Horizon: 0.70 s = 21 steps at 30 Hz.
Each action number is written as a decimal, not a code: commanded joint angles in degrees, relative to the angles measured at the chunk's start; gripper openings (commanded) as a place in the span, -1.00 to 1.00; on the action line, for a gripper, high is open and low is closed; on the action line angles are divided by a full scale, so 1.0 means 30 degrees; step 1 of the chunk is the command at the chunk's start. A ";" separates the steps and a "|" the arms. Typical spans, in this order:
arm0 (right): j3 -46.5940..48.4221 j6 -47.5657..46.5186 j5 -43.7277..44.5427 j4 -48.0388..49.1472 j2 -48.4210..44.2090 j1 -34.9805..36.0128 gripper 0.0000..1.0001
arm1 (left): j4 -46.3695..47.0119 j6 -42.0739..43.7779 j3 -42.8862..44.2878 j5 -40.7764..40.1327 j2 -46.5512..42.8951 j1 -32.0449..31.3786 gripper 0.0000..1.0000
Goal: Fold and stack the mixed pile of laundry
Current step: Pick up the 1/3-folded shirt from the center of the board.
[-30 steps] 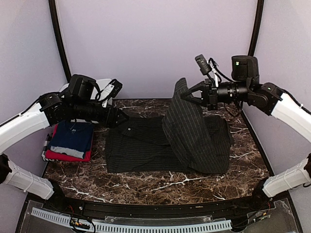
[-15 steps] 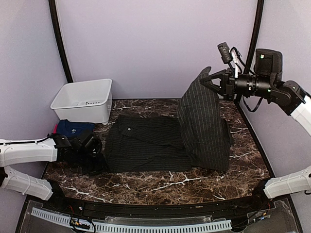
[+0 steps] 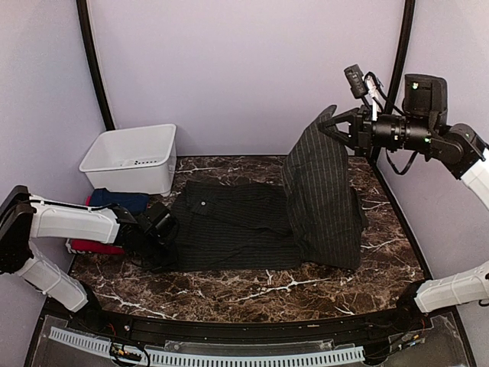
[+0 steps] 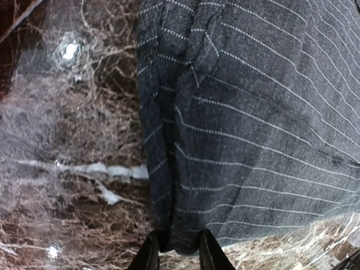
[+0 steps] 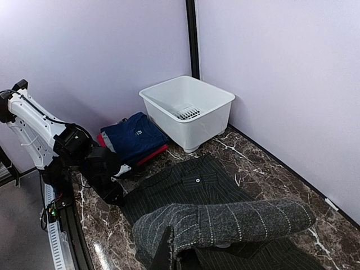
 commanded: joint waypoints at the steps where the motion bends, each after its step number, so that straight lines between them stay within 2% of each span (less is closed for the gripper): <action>1: 0.1048 -0.0420 0.0099 0.0038 -0.0360 -0.0115 -1.00 | -0.0248 0.0062 0.0527 -0.0505 0.0910 0.0010 -0.63; 6: 0.1460 -0.0524 0.0156 -0.0238 -0.0407 -0.0116 -1.00 | -0.0908 0.0007 0.0725 -0.0596 0.0768 0.0035 -0.98; 7: 0.1556 -0.0517 0.0110 -0.0243 -0.0432 -0.0116 -1.00 | -0.1281 0.0020 0.0794 -0.0667 0.0538 0.0011 -1.00; 14: 0.2587 -0.1142 0.0806 -0.0729 -0.0603 -0.0135 -1.00 | -0.3489 0.0882 0.2681 -0.1046 -0.1092 0.0068 -1.00; 21: 0.3474 -0.2357 0.1827 -0.0395 0.0469 -0.0324 -1.00 | -0.3801 0.2402 0.4879 0.1048 -0.0293 0.1528 -1.00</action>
